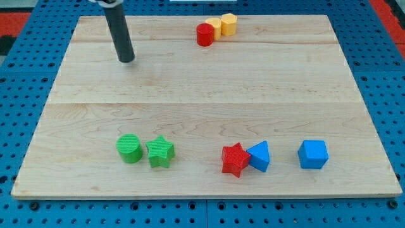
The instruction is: Separate the red circle from the yellow heart
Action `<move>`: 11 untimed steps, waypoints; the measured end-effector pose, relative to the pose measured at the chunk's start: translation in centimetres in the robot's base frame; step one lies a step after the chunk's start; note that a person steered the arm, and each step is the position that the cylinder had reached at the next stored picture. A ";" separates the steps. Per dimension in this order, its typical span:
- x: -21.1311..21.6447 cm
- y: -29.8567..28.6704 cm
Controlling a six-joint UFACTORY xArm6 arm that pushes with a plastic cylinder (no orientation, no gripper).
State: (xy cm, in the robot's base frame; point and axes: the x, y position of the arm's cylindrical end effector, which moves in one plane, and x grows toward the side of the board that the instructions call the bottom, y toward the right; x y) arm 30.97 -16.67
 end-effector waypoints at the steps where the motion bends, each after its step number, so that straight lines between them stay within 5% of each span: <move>1: -4.3 -2.0; 4: -8.0 0.2; 6: -7.6 10.3; 8: 0.7 13.1; 9: 0.8 8.4; 10: -6.7 6.3; 11: -9.7 9.5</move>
